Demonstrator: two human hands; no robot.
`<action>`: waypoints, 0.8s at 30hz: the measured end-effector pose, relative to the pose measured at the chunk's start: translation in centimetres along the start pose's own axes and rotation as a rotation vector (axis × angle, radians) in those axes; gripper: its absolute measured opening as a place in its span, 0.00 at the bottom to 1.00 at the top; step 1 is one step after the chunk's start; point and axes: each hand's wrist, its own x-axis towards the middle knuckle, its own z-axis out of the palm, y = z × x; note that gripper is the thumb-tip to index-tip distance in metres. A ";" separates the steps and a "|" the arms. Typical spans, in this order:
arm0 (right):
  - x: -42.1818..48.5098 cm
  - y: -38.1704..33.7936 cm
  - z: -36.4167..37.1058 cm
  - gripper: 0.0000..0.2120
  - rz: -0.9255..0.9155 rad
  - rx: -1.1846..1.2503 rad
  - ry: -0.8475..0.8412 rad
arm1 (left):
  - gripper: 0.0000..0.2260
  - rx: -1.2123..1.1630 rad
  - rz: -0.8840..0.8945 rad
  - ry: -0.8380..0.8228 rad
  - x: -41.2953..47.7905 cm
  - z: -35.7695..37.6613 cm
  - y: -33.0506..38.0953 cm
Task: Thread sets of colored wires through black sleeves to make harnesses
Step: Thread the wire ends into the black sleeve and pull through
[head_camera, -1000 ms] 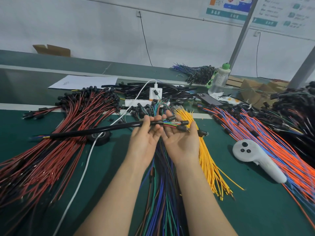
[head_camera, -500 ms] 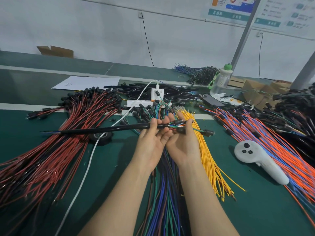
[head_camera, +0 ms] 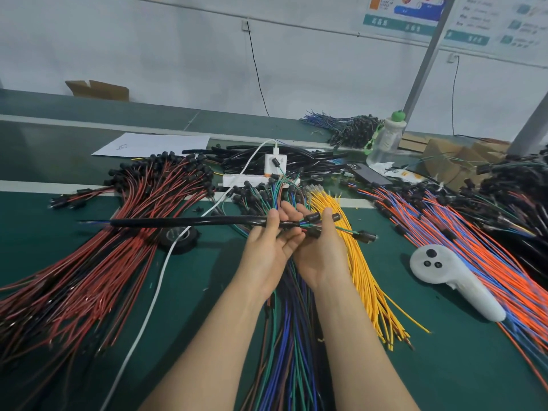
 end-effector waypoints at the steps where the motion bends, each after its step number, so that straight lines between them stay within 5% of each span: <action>1: -0.1 0.0 0.0 0.25 0.016 -0.016 -0.005 | 0.12 0.002 -0.025 -0.002 -0.1 0.1 0.3; 3: -0.2 -0.2 -0.2 0.25 0.030 -0.029 0.005 | 0.14 0.128 -0.120 0.025 -0.7 0.3 1.4; 6: 0.0 -1.5 -0.7 0.22 -0.006 0.114 0.079 | 0.14 0.936 -0.165 0.053 -1.6 0.1 4.4; 10: -0.2 -3.9 -0.5 0.22 0.036 0.182 0.144 | 0.09 1.872 0.398 -0.056 -1.7 0.8 8.3; 12: -0.7 -5.1 -0.1 0.23 0.059 0.169 0.123 | 0.15 2.110 0.349 -0.283 -0.8 2.6 8.9; 15: -1.4 -8.1 0.3 0.28 0.003 0.197 0.085 | 0.10 2.022 0.201 -0.512 0.6 6.4 8.6; 19: -3.5 -13.9 0.9 0.37 -0.247 0.116 0.012 | 0.13 1.918 0.496 -0.504 2.5 14.7 7.8; 21: -4.9 -16.6 1.4 0.31 -0.392 -0.091 0.014 | 0.16 1.729 0.582 -0.425 3.5 20.3 6.4; 24: -6.8 -20.6 1.7 0.09 -0.689 -0.582 0.136 | 0.15 1.182 0.434 -0.475 4.2 29.2 2.8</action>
